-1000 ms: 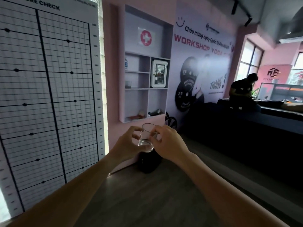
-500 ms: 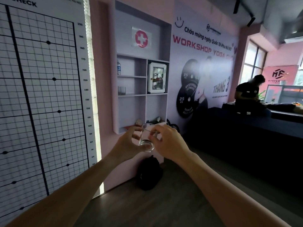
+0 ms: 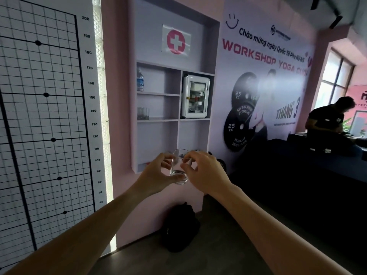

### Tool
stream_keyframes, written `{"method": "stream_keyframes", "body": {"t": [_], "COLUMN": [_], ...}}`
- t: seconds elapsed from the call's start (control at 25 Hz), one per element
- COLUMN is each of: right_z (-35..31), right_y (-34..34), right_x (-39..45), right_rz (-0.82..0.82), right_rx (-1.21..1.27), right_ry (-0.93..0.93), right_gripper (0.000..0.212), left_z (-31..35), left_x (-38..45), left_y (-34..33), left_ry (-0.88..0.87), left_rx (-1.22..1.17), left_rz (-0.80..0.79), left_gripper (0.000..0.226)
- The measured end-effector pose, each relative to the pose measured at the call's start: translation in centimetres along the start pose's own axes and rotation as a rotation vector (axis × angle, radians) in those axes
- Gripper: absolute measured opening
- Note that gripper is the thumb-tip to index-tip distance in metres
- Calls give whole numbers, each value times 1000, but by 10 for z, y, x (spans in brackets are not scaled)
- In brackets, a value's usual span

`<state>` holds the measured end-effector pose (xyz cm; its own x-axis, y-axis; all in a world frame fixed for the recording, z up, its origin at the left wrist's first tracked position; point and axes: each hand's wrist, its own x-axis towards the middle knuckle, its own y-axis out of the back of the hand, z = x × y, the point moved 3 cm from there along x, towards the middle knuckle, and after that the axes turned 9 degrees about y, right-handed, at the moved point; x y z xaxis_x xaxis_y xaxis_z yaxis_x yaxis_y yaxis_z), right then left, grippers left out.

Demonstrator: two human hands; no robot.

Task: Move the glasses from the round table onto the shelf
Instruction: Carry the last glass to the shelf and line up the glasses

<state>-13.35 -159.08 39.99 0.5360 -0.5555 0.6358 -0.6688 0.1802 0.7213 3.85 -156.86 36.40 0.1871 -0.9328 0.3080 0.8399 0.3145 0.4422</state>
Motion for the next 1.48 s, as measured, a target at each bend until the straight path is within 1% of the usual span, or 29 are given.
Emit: {"method": "stream_keyframes", "body": {"t": [0.28, 0.6, 0.68, 0.96, 1.12, 1.36, 1.44, 1.48], "right_z": [89, 178, 199, 271, 318, 382, 411, 417], "right_y": [-49, -108, -123, -171, -198, -228, -242, -251], "right_x": [84, 226, 256, 340, 385, 457, 499, 514], "right_rz": [-28, -21, -20, -65, -53, -75, -118, -127], "right_rx": [0, -13, -6, 54, 93, 196, 227, 238], "right_ry": [24, 50, 52, 80, 135, 226, 277, 300], "right_gripper": [10, 13, 14, 16, 11, 10, 11, 11], "left_z": [-54, -99, -111, -150, -167, -177, -185, -189], "left_x": [126, 294, 331, 434, 486, 559, 596, 607], "left_y": [-20, -6, -2, 1, -3, -9, -11, -8], "left_ry": [34, 39, 17, 59, 91, 139, 167, 170], "left_rx": [8, -25, 45, 51, 71, 115, 120, 116], "left_rz": [29, 93, 112, 129, 161, 283, 399, 445], "left_gripper": [65, 67, 70, 89, 87, 81, 79, 81]}}
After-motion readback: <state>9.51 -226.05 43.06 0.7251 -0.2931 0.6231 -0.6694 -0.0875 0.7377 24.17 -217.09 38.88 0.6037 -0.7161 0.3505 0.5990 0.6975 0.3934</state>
